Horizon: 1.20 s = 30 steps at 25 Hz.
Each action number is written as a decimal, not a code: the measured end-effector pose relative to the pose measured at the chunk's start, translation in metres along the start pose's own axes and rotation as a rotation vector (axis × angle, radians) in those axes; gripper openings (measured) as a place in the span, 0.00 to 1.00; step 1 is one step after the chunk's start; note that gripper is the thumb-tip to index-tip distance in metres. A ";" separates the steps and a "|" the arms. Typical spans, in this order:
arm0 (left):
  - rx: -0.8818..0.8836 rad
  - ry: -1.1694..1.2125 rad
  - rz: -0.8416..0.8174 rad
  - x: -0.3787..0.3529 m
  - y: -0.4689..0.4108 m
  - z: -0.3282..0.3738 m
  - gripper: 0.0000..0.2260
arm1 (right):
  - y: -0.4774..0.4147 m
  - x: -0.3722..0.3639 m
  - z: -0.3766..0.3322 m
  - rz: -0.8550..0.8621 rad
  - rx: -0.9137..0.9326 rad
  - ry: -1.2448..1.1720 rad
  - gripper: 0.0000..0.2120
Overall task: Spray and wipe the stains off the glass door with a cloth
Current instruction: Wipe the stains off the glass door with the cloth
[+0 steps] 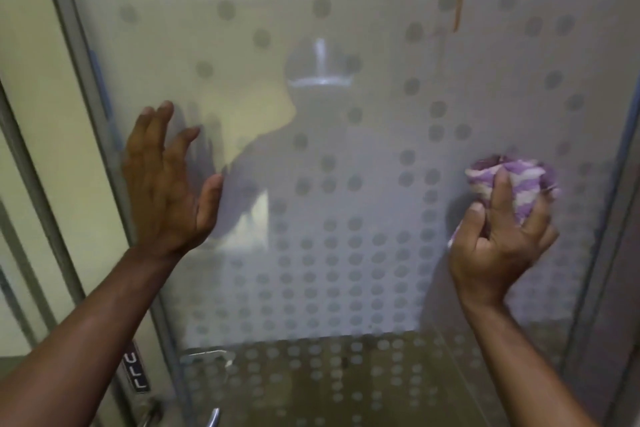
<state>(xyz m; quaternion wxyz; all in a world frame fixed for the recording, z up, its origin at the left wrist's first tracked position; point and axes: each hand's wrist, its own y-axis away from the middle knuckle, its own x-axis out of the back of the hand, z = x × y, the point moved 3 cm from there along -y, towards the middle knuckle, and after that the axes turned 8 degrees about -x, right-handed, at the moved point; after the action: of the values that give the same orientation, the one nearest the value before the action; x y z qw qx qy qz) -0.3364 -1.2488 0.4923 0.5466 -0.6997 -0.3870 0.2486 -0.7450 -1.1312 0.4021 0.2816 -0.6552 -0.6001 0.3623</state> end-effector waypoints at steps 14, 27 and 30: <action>-0.030 0.390 0.156 0.005 0.003 -0.011 0.35 | 0.178 -0.043 -0.187 -0.293 0.102 -0.060 0.27; 0.025 0.509 0.061 0.030 0.001 -0.011 0.36 | 0.249 -0.045 -0.197 -0.610 0.795 -0.110 0.21; 0.002 0.307 0.026 0.026 0.010 0.001 0.31 | 0.227 -0.038 -0.166 -0.587 0.798 -0.096 0.22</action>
<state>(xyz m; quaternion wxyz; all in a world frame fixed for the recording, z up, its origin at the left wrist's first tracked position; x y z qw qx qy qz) -0.3193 -1.2277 0.4841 0.5970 -0.7339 -0.2892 0.1462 -0.4786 -1.1853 0.3207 0.5727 -0.2824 -0.5859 0.4990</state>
